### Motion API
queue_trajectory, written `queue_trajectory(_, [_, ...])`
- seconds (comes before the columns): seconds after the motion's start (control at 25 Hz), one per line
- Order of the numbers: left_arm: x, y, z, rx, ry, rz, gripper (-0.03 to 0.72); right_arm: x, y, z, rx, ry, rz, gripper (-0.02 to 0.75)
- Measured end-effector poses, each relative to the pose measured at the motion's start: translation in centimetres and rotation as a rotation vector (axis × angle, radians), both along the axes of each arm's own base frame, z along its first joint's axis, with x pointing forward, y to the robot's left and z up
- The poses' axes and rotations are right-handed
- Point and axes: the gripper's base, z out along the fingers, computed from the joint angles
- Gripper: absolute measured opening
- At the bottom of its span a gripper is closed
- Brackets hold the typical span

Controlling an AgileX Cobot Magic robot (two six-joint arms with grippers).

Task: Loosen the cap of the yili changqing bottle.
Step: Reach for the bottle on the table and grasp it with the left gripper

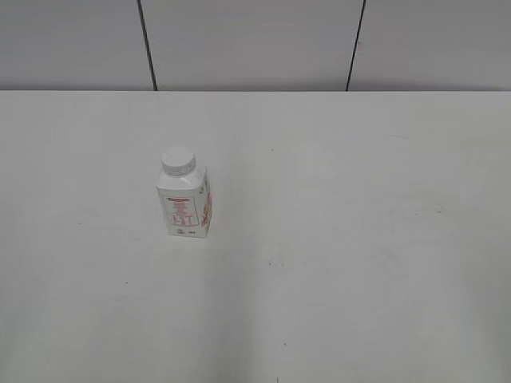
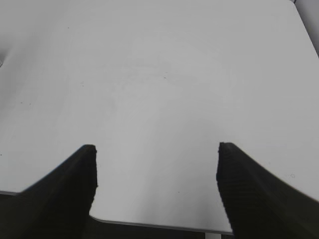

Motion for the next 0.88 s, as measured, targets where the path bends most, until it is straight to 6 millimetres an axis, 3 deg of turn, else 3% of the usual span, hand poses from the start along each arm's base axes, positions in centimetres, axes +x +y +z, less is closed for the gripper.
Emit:
queue_trajectory(0.12, [0.0,0.0,0.0,0.0,0.0,0.0,0.297,0.0,0.0,0.0,0.0,0.0,0.0,0.586])
queue_trajectory(0.28, [0.0,0.0,0.0,0.0,0.0,0.0,0.473,0.0,0.0,0.0,0.0,0.0,0.0,0.586])
queue_trajectory(0.36, [0.0,0.0,0.0,0.0,-0.001,0.0,0.524,0.0,0.0,0.0,0.0,0.0,0.0,0.586])
queue_trajectory(0.72, [0.0,0.0,0.2,0.002,-0.012,0.002,0.555,0.0,0.0,0.0,0.0,0.0,0.0,0.586])
queue_trajectory(0.88, [0.1,0.2,1.1,0.019,-0.097,0.017,0.556,0.0,0.0,0.0,0.0,0.0,0.0,0.586])
